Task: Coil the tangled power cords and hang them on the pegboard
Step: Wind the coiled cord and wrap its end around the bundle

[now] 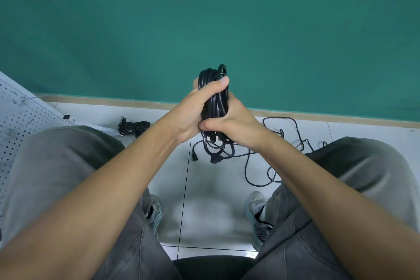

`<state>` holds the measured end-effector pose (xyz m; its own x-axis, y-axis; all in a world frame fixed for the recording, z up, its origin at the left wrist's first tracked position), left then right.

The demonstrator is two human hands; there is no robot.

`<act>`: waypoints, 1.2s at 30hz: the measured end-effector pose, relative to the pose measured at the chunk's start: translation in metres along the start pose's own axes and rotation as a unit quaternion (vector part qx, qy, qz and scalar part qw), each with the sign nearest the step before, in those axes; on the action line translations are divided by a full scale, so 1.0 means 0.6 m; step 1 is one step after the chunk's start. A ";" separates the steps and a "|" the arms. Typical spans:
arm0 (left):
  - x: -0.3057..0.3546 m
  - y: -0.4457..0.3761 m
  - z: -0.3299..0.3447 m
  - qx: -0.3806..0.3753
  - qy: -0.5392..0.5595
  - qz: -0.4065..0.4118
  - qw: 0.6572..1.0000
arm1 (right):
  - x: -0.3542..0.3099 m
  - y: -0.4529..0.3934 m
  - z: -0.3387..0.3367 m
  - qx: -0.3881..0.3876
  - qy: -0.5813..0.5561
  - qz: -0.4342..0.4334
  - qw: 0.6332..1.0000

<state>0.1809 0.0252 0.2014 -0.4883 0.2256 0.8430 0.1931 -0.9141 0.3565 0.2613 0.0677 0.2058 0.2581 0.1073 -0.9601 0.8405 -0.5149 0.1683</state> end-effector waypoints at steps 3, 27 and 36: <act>-0.004 -0.007 0.001 0.000 0.017 0.006 1.000 | 0.013 -0.009 -0.005 0.028 0.012 0.011 0.999; 0.071 -0.003 0.085 -0.165 -0.869 0.002 0.466 | -0.027 0.019 -0.067 -0.071 0.476 0.102 0.871; 0.046 0.018 0.088 -0.166 -0.817 0.074 0.547 | -0.030 0.055 -0.058 -0.075 0.477 0.115 0.868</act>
<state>0.2145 0.0397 0.2500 0.9771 -0.1068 0.1839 -0.1696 -0.9130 0.3709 0.3011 0.0783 0.2366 0.6442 0.7085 -0.2881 0.7485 -0.5066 0.4278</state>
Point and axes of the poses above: each hand's wrist, its own y-axis away from the middle knuckle, its own z-axis out of the palm, x = y × z, the point moved 6 cm from there along -y, towards the middle knuckle, and after that the axes turned 4 degrees about -x, right-handed, at the moved point
